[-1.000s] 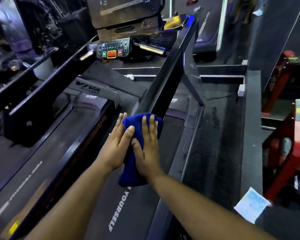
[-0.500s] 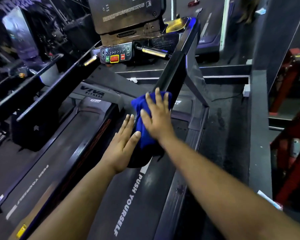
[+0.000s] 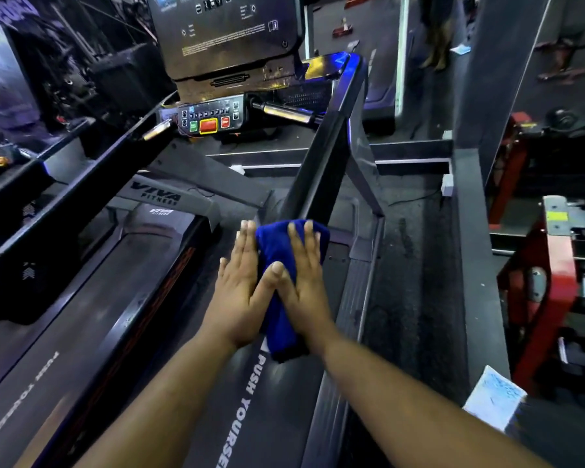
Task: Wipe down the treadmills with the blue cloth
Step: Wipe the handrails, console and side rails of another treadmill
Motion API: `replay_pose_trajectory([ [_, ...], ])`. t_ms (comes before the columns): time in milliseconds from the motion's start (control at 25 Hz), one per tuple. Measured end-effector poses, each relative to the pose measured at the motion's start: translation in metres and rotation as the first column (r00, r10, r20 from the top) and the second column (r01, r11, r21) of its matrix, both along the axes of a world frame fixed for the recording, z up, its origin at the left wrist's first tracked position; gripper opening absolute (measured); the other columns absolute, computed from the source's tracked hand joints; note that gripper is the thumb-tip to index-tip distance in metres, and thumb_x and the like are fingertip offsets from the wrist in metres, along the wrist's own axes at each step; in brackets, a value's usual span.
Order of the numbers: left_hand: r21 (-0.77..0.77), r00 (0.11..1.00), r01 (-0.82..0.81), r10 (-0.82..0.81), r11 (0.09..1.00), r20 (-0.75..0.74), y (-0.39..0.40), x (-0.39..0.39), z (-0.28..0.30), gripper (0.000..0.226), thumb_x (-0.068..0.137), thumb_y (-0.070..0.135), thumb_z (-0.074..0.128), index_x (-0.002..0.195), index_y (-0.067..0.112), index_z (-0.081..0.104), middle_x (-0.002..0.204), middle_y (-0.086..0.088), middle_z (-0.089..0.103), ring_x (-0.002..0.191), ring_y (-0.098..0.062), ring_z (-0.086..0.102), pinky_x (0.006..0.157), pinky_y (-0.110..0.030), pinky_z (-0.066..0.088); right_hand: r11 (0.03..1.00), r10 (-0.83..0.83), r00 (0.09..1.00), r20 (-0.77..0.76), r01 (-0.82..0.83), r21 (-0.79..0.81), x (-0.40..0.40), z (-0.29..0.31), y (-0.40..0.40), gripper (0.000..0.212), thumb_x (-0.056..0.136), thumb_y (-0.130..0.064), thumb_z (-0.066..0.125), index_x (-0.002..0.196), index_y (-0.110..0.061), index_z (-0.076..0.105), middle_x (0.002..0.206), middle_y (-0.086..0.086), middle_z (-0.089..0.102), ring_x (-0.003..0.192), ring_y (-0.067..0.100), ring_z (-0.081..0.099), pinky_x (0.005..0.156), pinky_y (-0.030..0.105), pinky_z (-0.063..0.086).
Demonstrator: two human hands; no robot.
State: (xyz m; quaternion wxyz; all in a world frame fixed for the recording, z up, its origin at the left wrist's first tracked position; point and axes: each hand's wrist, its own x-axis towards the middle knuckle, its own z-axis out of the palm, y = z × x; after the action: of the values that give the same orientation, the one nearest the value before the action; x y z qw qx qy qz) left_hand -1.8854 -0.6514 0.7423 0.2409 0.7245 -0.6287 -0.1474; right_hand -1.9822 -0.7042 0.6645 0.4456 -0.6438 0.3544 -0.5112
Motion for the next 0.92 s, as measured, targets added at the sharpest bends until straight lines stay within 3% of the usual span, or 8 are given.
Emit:
replay_pose_trajectory([
  [200,0.175,0.977,0.006,-0.043,0.985,0.210,-0.007,-0.001,0.006,0.088,0.081,0.082,0.014,0.154,0.040,-0.011,0.162,0.021,-0.019,0.145,0.009,-0.019,0.124,-0.044,-0.004,0.968,-0.131,0.990,0.046,0.117,0.223,0.001,0.002,-0.120,0.074,0.094,-0.045,0.039,0.155,-0.009,0.015,0.165,0.006,0.010,0.149,0.009,0.001,0.124,0.047,0.004],
  [280,0.212,0.976,0.002,-0.049,0.977,0.214,-0.006,0.000,0.008,0.094,0.078,0.085,0.012,0.154,0.037,-0.016,0.159,0.023,-0.023,0.143,0.010,-0.021,0.124,-0.045,-0.004,0.960,-0.124,0.988,0.089,0.097,0.264,0.004,0.003,-0.095,0.078,0.093,-0.050,0.040,0.156,-0.012,0.015,0.166,0.002,0.009,0.151,0.009,0.000,0.125,0.043,0.004],
  [400,0.244,0.990,-0.007,-0.027,0.970,0.136,-0.014,0.005,0.009,0.105,0.069,0.096,0.006,0.151,0.037,-0.022,0.153,0.030,-0.026,0.143,0.011,-0.021,0.124,-0.044,-0.006,0.986,0.006,0.995,0.098,-0.023,0.168,0.001,0.005,-0.020,0.075,0.093,-0.056,0.036,0.156,-0.031,0.005,0.165,-0.016,-0.003,0.150,0.002,-0.009,0.123,0.027,-0.001],
  [480,0.270,0.993,-0.025,-0.006,0.963,0.116,-0.026,0.002,0.013,0.111,0.064,0.099,0.003,0.151,0.035,-0.022,0.151,0.032,-0.026,0.145,0.008,-0.018,0.124,-0.043,-0.005,0.996,0.044,0.999,0.006,-0.044,0.075,-0.003,0.009,-0.030,0.073,0.093,-0.055,0.033,0.156,-0.032,0.004,0.164,-0.014,-0.009,0.150,0.006,-0.016,0.121,0.028,-0.003],
  [640,0.285,0.978,-0.041,-0.020,0.958,0.206,-0.070,-0.010,0.021,0.113,0.059,0.100,-0.003,0.148,0.035,-0.025,0.158,0.021,-0.023,0.146,0.004,-0.018,0.123,-0.046,-0.006,0.999,-0.006,0.925,-0.379,-0.013,-0.048,-0.003,0.037,-0.187,0.065,0.097,-0.043,0.046,0.155,-0.020,0.026,0.166,0.005,-0.003,0.152,0.032,-0.011,0.122,0.055,0.009],
  [720,0.289,0.973,-0.047,-0.022,0.956,0.229,-0.093,-0.017,0.022,0.116,0.058,0.100,-0.004,0.151,0.033,-0.023,0.158,0.020,-0.024,0.146,0.004,-0.018,0.123,-0.047,-0.006,0.999,-0.031,0.883,-0.469,0.012,-0.044,-0.007,0.048,-0.238,0.062,0.098,-0.038,0.050,0.154,-0.020,0.030,0.167,0.005,0.000,0.152,0.034,-0.007,0.118,0.061,0.016],
  [800,0.293,0.969,-0.058,-0.017,0.954,0.246,-0.111,-0.021,0.023,0.119,0.056,0.100,-0.005,0.153,0.031,-0.021,0.158,0.020,-0.025,0.145,0.004,-0.019,0.123,-0.048,-0.007,0.998,-0.057,0.922,-0.384,0.038,-0.056,-0.008,0.042,-0.230,0.061,0.098,-0.037,0.051,0.153,-0.020,0.032,0.167,0.003,0.003,0.152,0.032,-0.006,0.119,0.058,0.016],
  [920,0.279,0.969,-0.061,-0.010,0.958,0.247,-0.122,-0.019,0.019,0.124,0.055,0.101,-0.004,0.154,0.029,-0.019,0.154,0.023,-0.028,0.144,0.005,-0.021,0.123,-0.047,-0.006,0.993,0.049,0.985,-0.164,-0.065,-0.096,-0.019,0.014,-0.143,0.064,0.098,-0.045,0.044,0.156,-0.027,0.023,0.166,-0.009,-0.004,0.152,0.016,-0.013,0.124,0.040,0.005],
])
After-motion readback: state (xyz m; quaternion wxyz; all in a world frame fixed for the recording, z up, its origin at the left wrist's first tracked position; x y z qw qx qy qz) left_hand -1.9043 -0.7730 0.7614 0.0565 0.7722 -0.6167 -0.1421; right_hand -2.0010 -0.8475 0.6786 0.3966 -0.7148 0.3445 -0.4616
